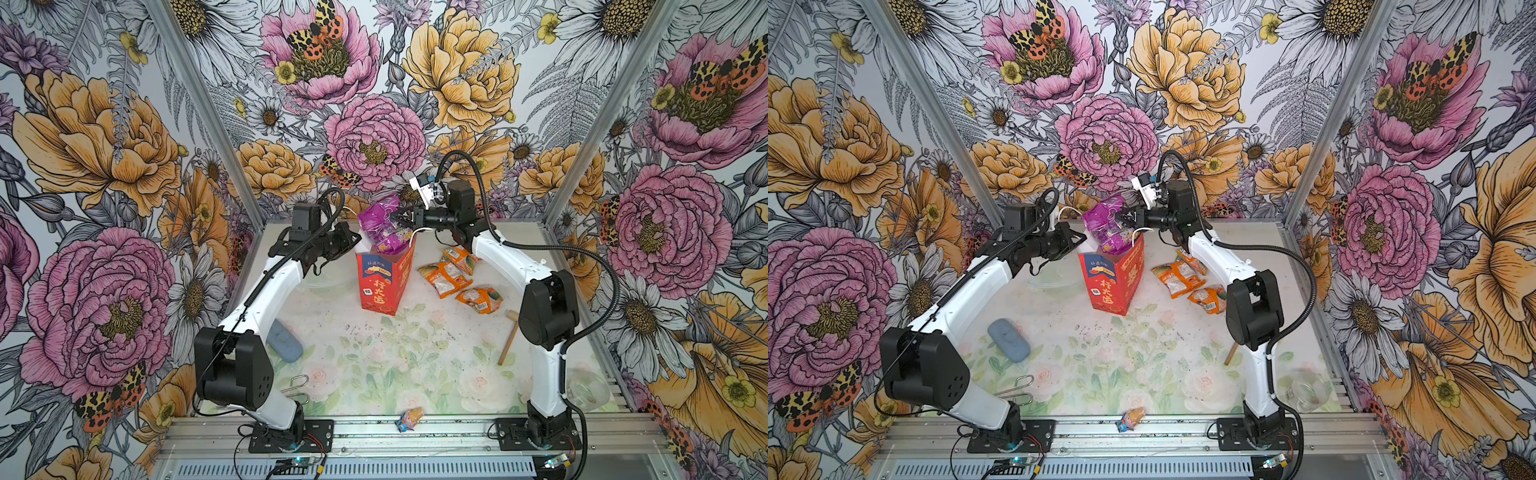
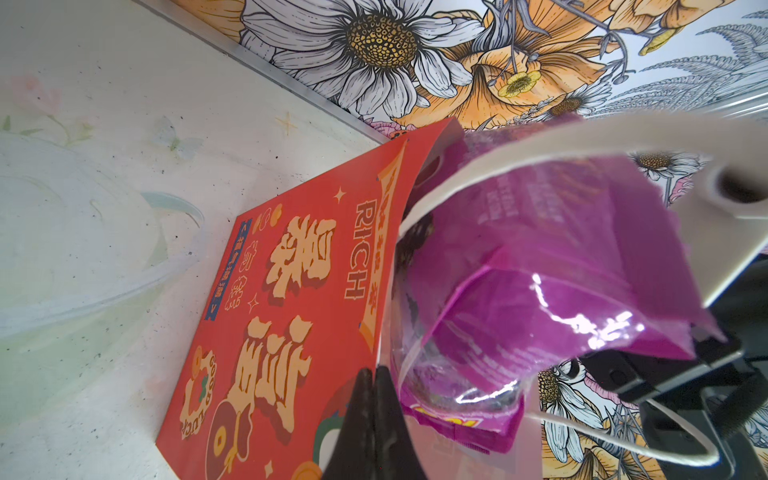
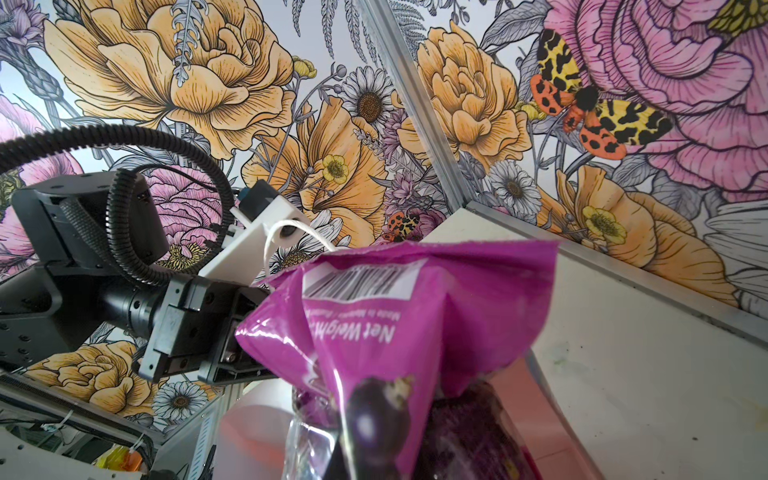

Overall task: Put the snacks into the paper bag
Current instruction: 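Hold the purple bag inside the red bag's mouth with the right gripper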

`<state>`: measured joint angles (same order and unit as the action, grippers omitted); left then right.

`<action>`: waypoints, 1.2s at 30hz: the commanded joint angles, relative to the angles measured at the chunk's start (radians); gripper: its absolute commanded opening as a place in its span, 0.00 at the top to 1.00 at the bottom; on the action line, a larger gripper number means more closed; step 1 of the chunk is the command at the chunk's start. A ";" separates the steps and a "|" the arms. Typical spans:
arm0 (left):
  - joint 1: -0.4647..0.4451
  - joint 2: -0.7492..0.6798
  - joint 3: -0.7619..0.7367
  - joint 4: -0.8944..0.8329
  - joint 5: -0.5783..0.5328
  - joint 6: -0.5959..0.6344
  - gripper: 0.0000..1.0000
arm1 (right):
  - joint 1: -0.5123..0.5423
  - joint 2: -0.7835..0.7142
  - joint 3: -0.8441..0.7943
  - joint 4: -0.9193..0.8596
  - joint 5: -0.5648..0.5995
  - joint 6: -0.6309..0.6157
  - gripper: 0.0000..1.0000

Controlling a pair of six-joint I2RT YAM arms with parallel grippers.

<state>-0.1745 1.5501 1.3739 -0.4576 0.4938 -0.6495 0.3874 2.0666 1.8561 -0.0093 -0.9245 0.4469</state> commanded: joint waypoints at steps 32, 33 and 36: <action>-0.005 -0.004 0.008 0.020 0.007 -0.010 1.00 | -0.044 0.164 0.399 -0.055 -0.360 0.105 1.00; -0.007 -0.003 0.009 0.020 0.009 -0.010 1.00 | -0.045 0.164 0.399 -0.056 -0.360 0.104 1.00; -0.006 -0.002 0.008 0.020 0.010 -0.010 1.00 | -0.045 0.165 0.399 -0.063 -0.346 0.104 1.00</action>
<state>-0.1745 1.5501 1.3739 -0.4511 0.4942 -0.6563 0.3397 2.2410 2.2021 -0.1089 -1.2503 0.5346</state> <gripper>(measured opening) 0.050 0.102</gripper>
